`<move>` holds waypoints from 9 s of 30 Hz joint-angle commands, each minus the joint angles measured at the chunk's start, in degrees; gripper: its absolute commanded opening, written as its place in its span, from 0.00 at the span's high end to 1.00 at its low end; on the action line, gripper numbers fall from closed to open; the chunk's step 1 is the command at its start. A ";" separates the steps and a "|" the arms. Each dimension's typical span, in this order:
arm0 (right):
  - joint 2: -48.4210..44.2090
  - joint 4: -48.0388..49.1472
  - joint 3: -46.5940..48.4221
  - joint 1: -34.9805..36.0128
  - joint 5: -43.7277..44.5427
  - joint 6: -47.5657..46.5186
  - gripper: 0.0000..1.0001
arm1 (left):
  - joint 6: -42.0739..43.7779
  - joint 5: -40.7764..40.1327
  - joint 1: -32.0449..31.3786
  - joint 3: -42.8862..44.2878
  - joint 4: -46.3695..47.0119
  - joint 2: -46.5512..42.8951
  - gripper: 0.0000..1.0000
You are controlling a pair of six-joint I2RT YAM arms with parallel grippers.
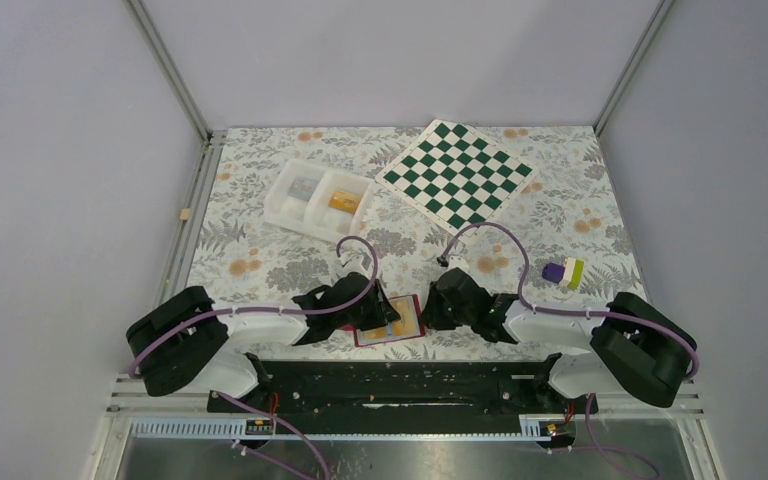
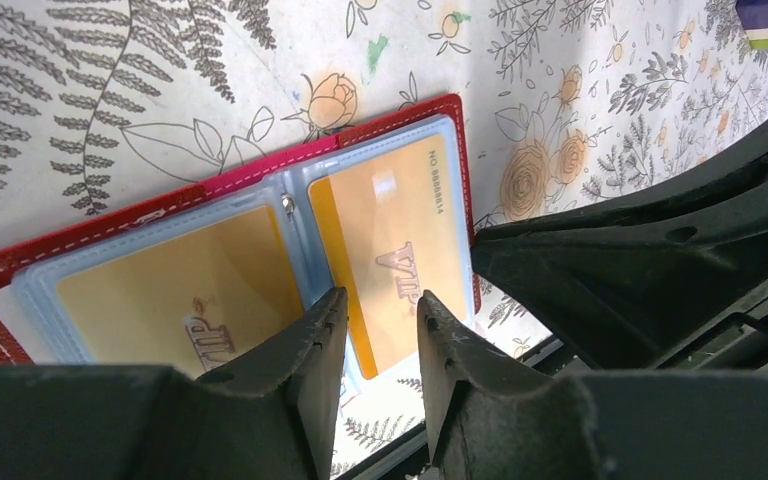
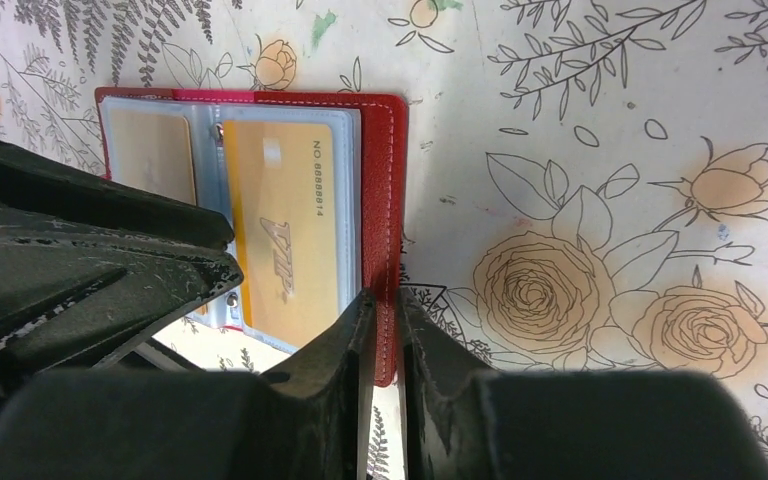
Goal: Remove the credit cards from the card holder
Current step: Remove the credit card from the card holder.
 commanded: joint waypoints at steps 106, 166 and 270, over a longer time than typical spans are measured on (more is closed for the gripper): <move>2.10 9.37 -4.41 -4.63 -10.21 5.52 0.84 | -8.73 -11.34 -3.48 -14.09 0.51 -17.40 1.00; 9.14 7.71 7.69 -5.07 -20.27 -0.21 0.46 | -3.60 -3.32 2.53 -19.08 -0.96 -31.19 1.00; 15.55 5.98 7.21 -8.06 -20.28 -3.46 0.85 | 3.72 6.16 14.56 -12.38 -14.72 -30.91 1.00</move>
